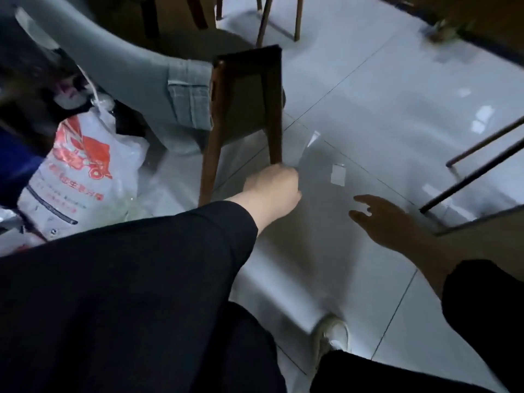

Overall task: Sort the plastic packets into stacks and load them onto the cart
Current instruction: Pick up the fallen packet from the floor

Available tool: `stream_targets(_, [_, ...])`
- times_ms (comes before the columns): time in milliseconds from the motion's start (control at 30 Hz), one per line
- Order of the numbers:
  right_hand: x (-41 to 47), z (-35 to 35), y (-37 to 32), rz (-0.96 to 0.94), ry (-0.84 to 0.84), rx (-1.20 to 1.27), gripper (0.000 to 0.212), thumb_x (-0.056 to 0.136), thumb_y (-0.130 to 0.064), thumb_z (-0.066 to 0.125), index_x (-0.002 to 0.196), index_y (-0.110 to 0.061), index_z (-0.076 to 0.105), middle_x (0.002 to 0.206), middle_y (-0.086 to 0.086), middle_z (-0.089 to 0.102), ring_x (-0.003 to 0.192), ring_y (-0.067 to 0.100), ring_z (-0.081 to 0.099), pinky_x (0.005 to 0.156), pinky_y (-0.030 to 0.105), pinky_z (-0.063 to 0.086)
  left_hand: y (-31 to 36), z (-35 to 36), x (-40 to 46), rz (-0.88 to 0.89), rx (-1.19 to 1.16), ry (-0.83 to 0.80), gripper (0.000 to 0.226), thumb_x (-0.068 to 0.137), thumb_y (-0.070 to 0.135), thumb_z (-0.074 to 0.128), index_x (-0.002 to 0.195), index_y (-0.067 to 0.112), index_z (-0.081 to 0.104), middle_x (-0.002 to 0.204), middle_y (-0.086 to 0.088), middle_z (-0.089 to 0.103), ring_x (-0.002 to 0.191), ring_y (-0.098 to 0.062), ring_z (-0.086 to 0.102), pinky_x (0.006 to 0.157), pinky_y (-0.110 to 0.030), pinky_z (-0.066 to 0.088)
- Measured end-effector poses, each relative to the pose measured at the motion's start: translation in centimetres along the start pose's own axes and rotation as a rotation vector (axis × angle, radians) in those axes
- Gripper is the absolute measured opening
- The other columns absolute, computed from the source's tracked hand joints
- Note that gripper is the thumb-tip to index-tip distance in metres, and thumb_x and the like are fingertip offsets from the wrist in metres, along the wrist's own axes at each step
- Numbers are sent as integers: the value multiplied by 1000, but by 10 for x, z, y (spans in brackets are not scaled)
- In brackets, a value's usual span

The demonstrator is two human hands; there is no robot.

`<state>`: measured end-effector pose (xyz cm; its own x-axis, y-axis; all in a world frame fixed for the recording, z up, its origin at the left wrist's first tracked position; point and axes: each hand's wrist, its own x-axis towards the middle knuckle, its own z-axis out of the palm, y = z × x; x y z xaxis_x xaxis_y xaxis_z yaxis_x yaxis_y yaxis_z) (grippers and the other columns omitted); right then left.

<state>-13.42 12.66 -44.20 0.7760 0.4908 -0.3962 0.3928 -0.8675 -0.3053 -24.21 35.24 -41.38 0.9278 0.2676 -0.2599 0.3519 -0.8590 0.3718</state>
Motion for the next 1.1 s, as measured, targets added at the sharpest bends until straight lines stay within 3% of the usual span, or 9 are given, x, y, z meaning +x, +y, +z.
stream_targets(200, [81,39,-6,36,-49,-122,57,102,-37,52,154,-16,38,159,8,36,146,25,34,118,34,24,-56,39,42,-47,-37,-45,33,104,33,50,131,15,59,121,-10,61,102,-29,61,87,-41,55])
stream_targets(433, [131,81,31,38,-87,-236,58,104,-32,49,155,-10,32,162,10,30,150,20,24,118,28,18,-68,96,91,-65,9,-88,37,106,36,45,133,15,58,123,-11,62,86,-21,60,66,-33,47])
stream_targets(667, [175,111,83,95,-97,-264,61,101,-32,50,155,-11,31,163,10,27,152,22,19,120,33,21,-59,154,128,93,67,-86,15,99,34,54,101,20,56,128,-18,57,112,-41,59,89,-44,52])
stream_targets(867, [218,130,114,109,-120,-295,57,101,-28,48,152,-7,33,161,13,30,153,24,17,119,36,25,-52,186,163,160,130,-98,42,94,44,45,119,16,62,127,-12,58,121,-40,57,99,-51,51])
stream_targets(967, [236,145,131,136,-145,-333,58,101,-29,50,152,-8,33,164,10,24,152,26,19,119,38,28,-54,211,183,177,166,-89,33,95,43,48,117,21,60,122,-8,58,116,-36,60,95,-48,52])
stream_targets(1100, [256,152,137,140,-133,-315,59,99,-30,51,152,-14,34,166,6,17,150,30,22,117,47,32,-54,222,196,158,120,-111,44,93,47,43,123,19,60,126,-7,57,119,-34,58,98,-47,51])
